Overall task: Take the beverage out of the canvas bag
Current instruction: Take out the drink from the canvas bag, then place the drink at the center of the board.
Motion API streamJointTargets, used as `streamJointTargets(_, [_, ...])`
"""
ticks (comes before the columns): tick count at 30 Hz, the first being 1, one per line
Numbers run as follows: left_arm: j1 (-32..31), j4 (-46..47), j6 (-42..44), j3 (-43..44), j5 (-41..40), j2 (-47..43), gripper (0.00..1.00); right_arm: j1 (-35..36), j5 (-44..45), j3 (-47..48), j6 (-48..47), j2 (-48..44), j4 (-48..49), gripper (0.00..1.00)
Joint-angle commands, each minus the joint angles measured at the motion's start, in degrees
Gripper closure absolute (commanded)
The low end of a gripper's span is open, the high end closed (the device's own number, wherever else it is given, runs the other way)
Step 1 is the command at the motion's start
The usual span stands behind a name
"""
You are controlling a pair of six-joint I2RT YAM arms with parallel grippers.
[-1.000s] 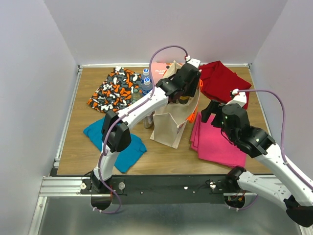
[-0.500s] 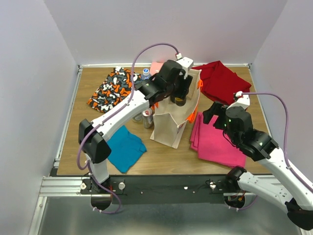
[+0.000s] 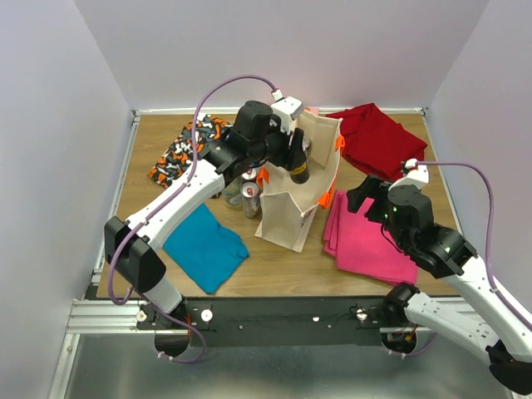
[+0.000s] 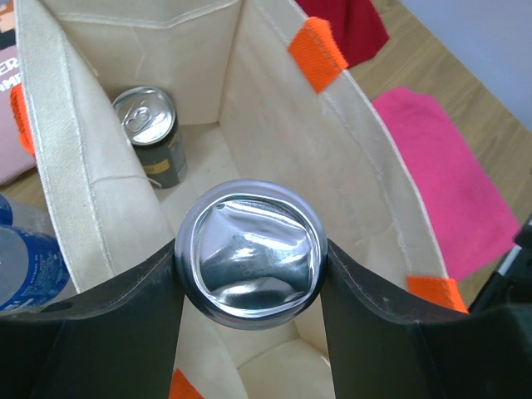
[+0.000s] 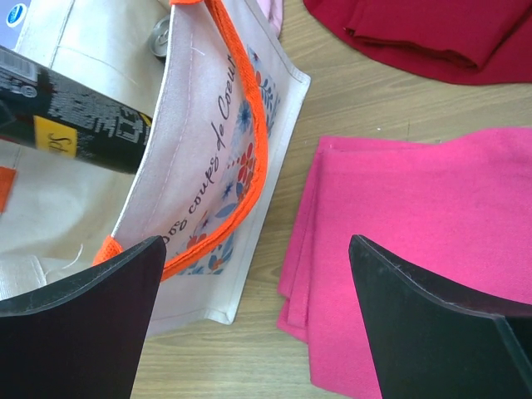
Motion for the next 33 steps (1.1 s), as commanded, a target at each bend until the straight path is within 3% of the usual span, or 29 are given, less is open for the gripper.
streamJointTargets(1, [0.1, 6.5, 1.3, 2.0, 6.9, -5.5, 1.0, -0.1, 0.7, -1.4, 1.1, -1.0, -0.1, 0.0])
streamJointTargets(15, [0.3, -0.9, 4.0, 8.5, 10.2, -8.2, 1.0, -0.1, 0.5, -1.5, 1.1, -1.3, -0.4, 0.0])
streamJointTargets(33, [0.7, -7.2, 4.5, 14.5, -0.6, -15.7, 1.0, -0.1, -0.2, -1.7, 0.2, -0.5, 0.8, 0.0])
